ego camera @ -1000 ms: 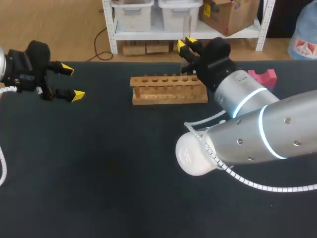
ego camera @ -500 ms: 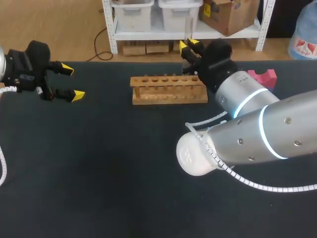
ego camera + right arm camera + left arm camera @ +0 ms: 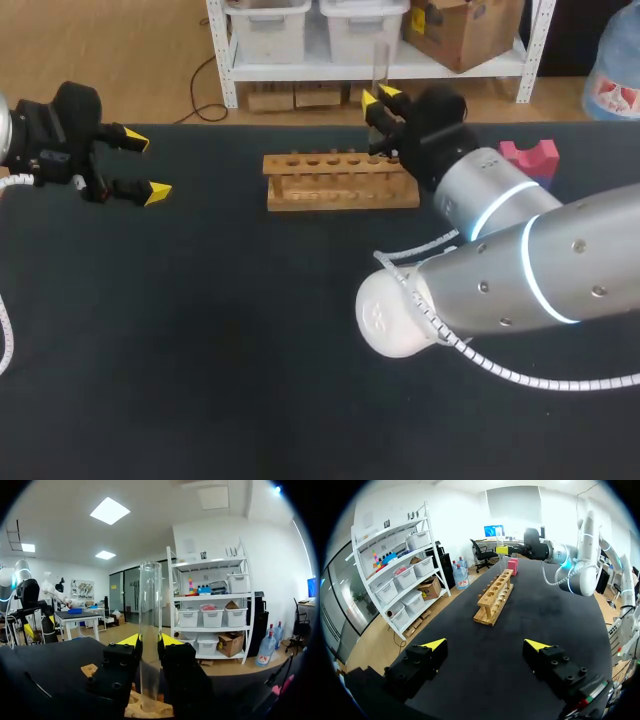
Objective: Grasp the test tube, adjust it, and insert it.
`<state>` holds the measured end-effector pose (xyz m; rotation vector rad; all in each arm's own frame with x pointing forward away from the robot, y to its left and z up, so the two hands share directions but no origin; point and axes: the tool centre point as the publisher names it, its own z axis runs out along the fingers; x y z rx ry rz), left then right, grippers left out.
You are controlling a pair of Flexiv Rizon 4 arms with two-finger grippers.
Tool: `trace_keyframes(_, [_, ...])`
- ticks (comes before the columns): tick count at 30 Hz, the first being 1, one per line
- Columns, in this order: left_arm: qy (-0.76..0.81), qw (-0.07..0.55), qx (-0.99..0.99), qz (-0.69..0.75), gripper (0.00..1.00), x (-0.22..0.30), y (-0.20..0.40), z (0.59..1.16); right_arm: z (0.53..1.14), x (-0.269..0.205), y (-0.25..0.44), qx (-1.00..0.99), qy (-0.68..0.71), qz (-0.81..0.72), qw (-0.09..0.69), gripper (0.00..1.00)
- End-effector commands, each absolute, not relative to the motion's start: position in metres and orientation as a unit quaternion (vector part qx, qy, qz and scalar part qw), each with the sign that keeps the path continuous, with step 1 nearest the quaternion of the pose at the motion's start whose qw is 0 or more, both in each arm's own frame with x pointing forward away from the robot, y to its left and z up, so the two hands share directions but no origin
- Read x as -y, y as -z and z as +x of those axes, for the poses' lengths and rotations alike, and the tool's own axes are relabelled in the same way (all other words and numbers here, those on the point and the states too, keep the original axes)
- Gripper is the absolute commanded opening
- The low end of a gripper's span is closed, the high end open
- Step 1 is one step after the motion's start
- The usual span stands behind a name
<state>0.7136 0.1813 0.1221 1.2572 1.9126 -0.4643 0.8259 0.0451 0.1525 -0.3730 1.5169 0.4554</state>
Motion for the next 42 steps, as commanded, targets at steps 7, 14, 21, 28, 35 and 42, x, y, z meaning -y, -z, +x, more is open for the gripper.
trace_keyframes(7, [0.183,0.397,-0.751,0.495,1.00,-0.182,-0.120,0.712,0.824,-0.045,-0.140,-0.685,-0.207,-0.168,0.678,0.00])
trace_keyframes(14, [0.183,0.397,-0.751,0.495,1.00,-0.182,-0.120,0.712,0.825,-0.046,-0.135,-0.690,-0.205,-0.170,0.673,0.00])
trace_keyframes(21, [0.183,0.397,-0.751,0.495,1.00,-0.182,-0.120,0.712,0.825,-0.048,-0.129,-0.695,-0.204,-0.172,0.668,0.00])
trace_keyframes(28, [0.183,0.397,-0.751,0.495,1.00,-0.182,-0.120,0.712,0.824,-0.048,-0.121,-0.701,-0.201,-0.173,0.662,0.00])
trace_keyframes(35, [0.183,0.397,-0.751,0.495,1.00,-0.182,-0.120,0.712,0.824,-0.047,-0.117,-0.706,-0.198,-0.173,0.657,0.00])
trace_keyframes(42, [0.183,0.397,-0.751,0.495,1.00,-0.182,-0.120,0.712,0.823,-0.047,-0.112,-0.709,-0.197,-0.174,0.654,0.00])
